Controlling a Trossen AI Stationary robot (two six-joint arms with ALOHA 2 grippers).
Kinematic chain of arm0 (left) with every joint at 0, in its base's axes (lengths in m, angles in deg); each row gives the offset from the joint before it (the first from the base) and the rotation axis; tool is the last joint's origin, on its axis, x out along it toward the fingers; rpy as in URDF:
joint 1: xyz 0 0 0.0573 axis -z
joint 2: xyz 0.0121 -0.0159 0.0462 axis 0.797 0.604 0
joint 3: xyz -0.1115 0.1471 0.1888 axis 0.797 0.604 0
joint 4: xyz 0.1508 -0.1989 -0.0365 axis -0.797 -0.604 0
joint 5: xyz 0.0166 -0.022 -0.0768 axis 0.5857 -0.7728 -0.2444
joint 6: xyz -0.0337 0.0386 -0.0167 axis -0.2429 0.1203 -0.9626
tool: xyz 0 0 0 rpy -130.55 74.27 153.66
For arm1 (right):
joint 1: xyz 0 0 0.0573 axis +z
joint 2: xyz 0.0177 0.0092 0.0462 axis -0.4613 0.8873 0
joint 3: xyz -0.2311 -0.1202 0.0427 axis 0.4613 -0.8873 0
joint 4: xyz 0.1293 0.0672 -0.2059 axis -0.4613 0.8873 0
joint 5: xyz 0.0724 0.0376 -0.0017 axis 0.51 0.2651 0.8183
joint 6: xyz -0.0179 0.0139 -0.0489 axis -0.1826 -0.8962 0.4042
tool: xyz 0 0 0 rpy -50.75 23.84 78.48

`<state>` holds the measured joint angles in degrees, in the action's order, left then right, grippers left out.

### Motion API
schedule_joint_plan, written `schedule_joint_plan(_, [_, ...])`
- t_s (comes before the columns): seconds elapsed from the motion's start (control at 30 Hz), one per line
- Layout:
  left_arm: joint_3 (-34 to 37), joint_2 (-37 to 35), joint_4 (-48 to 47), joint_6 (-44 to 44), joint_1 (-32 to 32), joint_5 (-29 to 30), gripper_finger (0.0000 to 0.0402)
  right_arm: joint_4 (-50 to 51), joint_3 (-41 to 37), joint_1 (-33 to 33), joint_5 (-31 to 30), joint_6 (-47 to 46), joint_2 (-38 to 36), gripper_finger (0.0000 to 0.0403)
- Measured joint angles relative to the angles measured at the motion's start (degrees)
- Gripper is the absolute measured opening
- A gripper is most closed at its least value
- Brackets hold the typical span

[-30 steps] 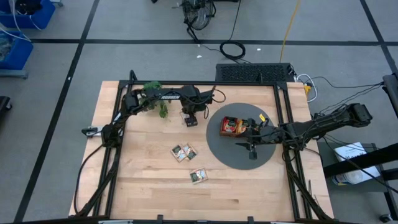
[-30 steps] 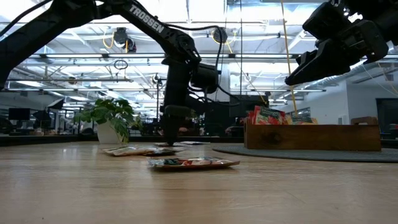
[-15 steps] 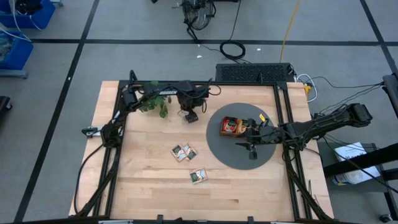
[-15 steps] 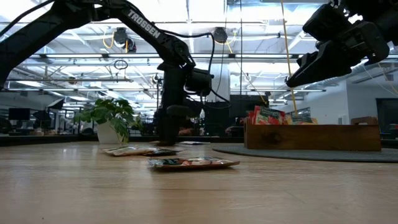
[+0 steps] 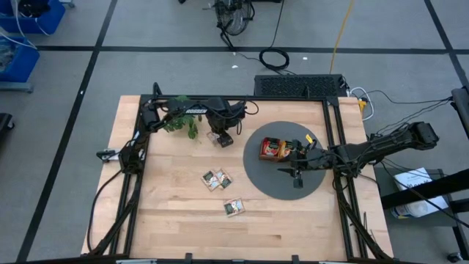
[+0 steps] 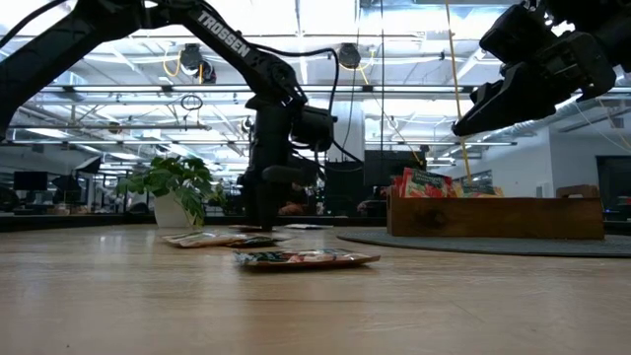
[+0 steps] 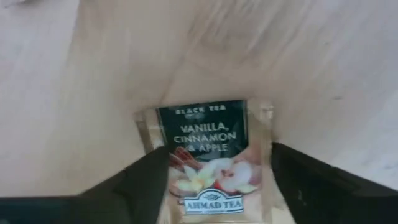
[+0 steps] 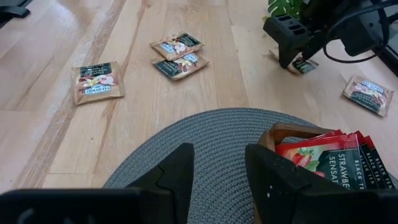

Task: Pick & Place Tea
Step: Put the brown tea bag into the right section of the wooden organizer

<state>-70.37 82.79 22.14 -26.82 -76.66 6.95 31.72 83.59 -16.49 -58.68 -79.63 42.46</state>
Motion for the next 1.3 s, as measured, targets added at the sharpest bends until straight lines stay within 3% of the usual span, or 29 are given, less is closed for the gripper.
schedule_joint_plan(0.3, [0.2, 0.0, 0.5, -0.1, 0.3, 0.0, 0.0043, 0.0, 0.0, 0.0, 0.0, 0.0, 0.0, 0.0130])
schedule_joint_plan(0.37, [0.2, 0.0, 0.6, 0.3, 0.3, 0.0, 0.0013, 0.1, 0.0, 0.0, 0.0, 0.0, 0.0, 0.0130])
schedule_joint_plan(0.6, [-0.6, -1.2, 0.5, 5.1, 1.3, 0.2, 0.0005, 0.0, 0.0, 0.0, 0.0, 0.0, 0.0, 0.0130])
schedule_joint_plan(0.93, [-0.9, -11.4, 13.6, 13.1, 9.2, -2.7, 0.0002, -0.6, 0.0, 0.0, 0.0, 0.0, 0.0, 0.0130])
schedule_joint_plan(1.03, [-0.8, -12.8, 15.8, 13.4, 13.1, 3.8, 0.0001, -0.7, 0.0, 0.0, 0.0, 0.0, 0.0, 0.0130])
schedule_joint_plan(1.3, [-0.9, -12.4, 22.9, 14.6, 22.3, 37.5, 0.0001, -10.7, 0.0, -0.5, -4.6, -0.1, 0.5, 0.0130])
